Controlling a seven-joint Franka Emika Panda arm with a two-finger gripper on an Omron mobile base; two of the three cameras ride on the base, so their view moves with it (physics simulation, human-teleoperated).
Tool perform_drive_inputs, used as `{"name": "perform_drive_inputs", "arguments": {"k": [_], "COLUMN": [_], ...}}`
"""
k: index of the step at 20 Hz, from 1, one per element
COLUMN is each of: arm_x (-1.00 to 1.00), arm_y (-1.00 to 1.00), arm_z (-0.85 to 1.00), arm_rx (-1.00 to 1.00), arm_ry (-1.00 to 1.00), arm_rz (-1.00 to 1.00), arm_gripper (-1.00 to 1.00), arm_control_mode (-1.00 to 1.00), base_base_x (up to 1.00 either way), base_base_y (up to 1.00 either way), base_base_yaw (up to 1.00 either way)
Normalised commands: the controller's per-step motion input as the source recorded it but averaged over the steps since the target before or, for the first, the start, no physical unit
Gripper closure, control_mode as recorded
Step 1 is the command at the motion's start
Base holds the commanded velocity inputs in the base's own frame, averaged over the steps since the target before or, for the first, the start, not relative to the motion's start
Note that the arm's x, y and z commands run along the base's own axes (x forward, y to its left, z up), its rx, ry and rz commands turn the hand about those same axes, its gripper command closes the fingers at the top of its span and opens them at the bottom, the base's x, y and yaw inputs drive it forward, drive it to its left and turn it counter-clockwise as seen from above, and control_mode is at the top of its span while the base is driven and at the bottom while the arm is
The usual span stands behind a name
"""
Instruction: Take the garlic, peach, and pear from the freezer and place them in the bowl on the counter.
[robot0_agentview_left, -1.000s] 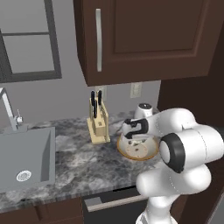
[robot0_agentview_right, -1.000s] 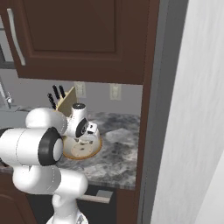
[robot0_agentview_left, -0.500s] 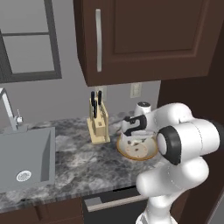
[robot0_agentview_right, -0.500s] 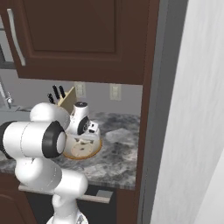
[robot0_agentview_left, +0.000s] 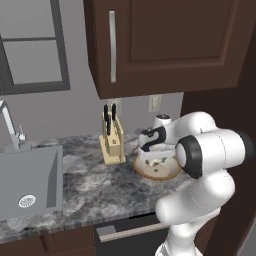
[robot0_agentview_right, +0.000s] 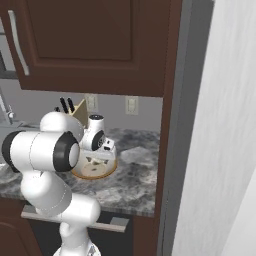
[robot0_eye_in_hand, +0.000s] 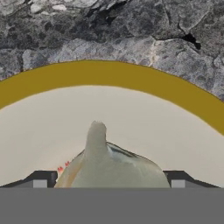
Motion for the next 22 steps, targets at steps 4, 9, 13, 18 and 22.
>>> {"name": "perform_drive_inputs", "arguments": {"k": [4, 9, 13, 18, 22], "arm_x": [0.0, 0.0, 0.0, -0.13, -0.38], "arm_y": [0.0, 0.0, 0.0, 0.0, 0.0], "arm_z": [-0.25, -0.02, 0.0, 0.09, 0.4], "arm_rx": [0.0, 0.0, 0.0, 0.0, 0.0], "arm_ry": [0.03, 0.02, 0.0, -0.02, -0.02], "arm_rz": [0.0, 0.0, 0.0, 0.0, 0.0], "arm_gripper": [-1.0, -1.0, -1.0, -1.0, -1.0], "arm_control_mode": [-1.0, -1.0, -1.0, -1.0, -1.0], "base_base_x": [0.0, 0.0, 0.0, 0.0, 0.0], "base_base_y": [0.0, 0.0, 0.0, 0.0, 0.0], "base_base_yaw": [0.0, 0.0, 0.0, 0.0, 0.0]}}
